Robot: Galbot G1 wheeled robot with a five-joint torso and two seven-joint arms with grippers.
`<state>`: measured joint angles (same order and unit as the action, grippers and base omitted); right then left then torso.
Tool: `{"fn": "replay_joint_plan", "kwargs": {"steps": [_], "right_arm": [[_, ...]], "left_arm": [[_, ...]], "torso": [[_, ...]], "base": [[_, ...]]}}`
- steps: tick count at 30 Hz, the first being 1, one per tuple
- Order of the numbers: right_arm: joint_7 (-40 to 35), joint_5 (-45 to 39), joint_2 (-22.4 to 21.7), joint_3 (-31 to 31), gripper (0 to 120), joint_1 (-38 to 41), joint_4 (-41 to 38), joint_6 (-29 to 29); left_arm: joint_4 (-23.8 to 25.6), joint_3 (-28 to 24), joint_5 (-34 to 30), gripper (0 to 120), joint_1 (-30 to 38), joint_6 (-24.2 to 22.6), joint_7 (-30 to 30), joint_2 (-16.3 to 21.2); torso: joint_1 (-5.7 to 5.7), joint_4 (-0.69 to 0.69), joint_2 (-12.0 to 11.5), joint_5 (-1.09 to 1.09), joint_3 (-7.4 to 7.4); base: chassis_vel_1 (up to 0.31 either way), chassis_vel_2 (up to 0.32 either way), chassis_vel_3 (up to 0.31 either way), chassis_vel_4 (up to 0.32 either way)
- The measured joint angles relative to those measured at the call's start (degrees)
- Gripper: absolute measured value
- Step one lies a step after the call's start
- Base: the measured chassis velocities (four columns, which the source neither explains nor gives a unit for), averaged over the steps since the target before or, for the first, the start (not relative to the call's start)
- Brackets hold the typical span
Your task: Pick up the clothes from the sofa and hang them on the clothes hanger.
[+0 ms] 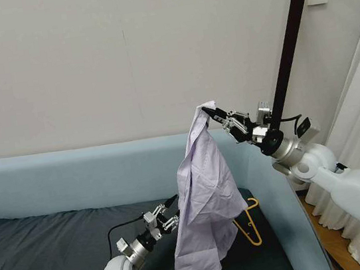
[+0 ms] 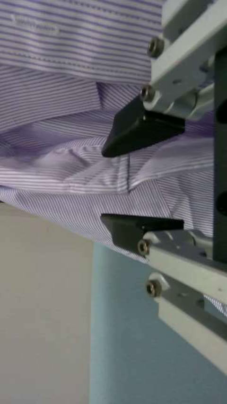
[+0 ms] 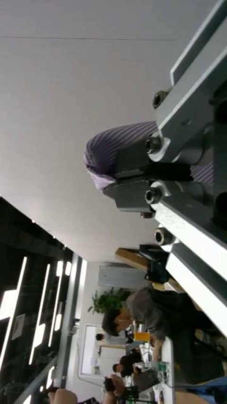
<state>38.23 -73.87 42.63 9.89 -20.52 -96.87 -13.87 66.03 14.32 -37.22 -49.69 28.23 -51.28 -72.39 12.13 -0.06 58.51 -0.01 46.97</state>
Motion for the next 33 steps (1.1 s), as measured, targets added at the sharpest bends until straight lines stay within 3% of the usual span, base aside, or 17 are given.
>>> {"fn": "replay_joint_plan", "kwargs": {"steps": [10,17,22,23,27,33], "right_arm": [[-0.4,0.5,-0.5,-1.5,0,-2.0,-0.3,-0.2],[-1.0,1.7,-0.9,-3.3,0,-3.7,1.0,-1.0],[-0.1,1.9,-1.7,-5.5,0,-4.5,3.4,-1.7],[-0.1,1.9,-1.7,-5.5,0,-4.5,3.4,-1.7],[0.8,1.6,-1.5,-6.5,0,-4.0,4.1,-2.0],[1.0,-0.8,-1.3,-7.5,0,-3.1,1.6,-2.0]], "left_arm": [[-1.3,1.2,-2.1,0,-0.2,0.6,-2.1,-1.2],[2.0,4.4,-6.6,0,-0.4,2.0,0.5,0.3],[14.3,7.9,-16.0,0,-0.6,1.1,6.5,9.5],[14.3,7.9,-16.0,0,-0.6,1.1,6.5,9.5],[23.9,10.0,-22.0,0,-1.1,-0.2,9.9,17.7],[30.6,13.7,-26.9,0,-1.8,-1.5,11.0,21.3]], "torso": [[0.0,-0.01,0.0,-0.01,0.0],[0.0,-0.01,0.0,-0.02,0.0],[0.0,-0.01,0.0,-0.03,0.0],[0.0,-0.01,0.0,-0.03,0.0],[0.0,0.01,0.0,-0.01,0.0],[0.0,-0.01,0.0,-0.02,0.0]], "base": [[0.0,0.0,0.0,0.0],[0.0,0.0,0.0,0.0],[0.0,0.0,0.0,0.0],[0.0,0.0,0.0,0.0],[0.0,0.0,0.0,0.0],[0.0,0.0,0.0,0.0]]}}
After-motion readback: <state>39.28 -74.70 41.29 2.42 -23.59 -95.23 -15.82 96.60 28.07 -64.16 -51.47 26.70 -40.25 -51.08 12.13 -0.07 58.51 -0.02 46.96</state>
